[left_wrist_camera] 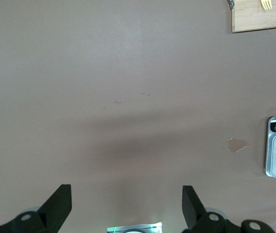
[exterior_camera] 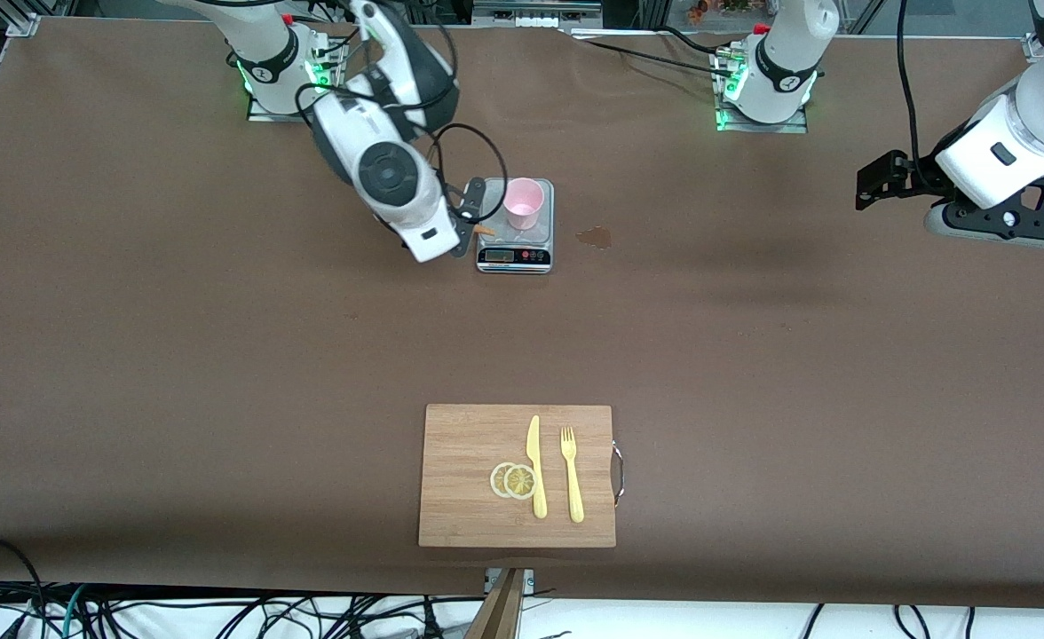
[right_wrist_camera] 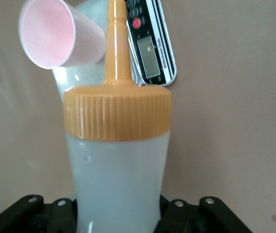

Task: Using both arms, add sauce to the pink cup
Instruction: 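Carry the sauce bottle back and set it on the table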

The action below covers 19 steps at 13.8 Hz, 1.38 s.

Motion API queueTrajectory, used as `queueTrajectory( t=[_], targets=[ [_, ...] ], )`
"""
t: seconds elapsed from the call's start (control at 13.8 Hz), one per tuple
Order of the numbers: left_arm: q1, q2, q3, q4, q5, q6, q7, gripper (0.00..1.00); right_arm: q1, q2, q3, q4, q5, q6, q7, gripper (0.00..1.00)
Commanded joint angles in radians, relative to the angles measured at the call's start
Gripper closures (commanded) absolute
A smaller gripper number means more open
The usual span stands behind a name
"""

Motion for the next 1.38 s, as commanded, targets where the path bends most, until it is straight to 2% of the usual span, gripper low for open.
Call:
queueTrajectory(
  t=[0.0,0.29,0.51,0.73,1.02,1.31],
  targets=[
    [-0.003,0.017,0.0,0.036,0.012,-0.025,-0.013,0.0,-0.138,-0.031,0.033,-0.004,0.139,-0.044,-0.186,1.0],
    [-0.003,0.017,0.0,0.036,0.012,-0.025,-0.013,0.0,-0.319,-0.029,0.033,-0.004,0.327,-0.14,-0.527,1.0],
    [-0.003,0.017,0.0,0.036,0.012,-0.027,-0.013,0.0,-0.443,-0.027,0.031,-0.004,0.41,-0.239,-0.734,1.0],
    [-0.003,0.017,-0.001,0.036,0.012,-0.027,-0.013,0.0,-0.553,0.003,0.025,-0.007,0.453,-0.328,-0.986,1.0],
    [-0.003,0.017,-0.001,0.036,0.012,-0.027,-0.013,0.0,-0.666,0.138,0.019,-0.005,0.505,-0.406,-1.328,1.0],
    [-0.003,0.017,-0.001,0.036,0.012,-0.027,-0.013,0.0,-0.706,0.305,-0.039,0.002,0.543,-0.454,-1.564,1.0]
  ],
)
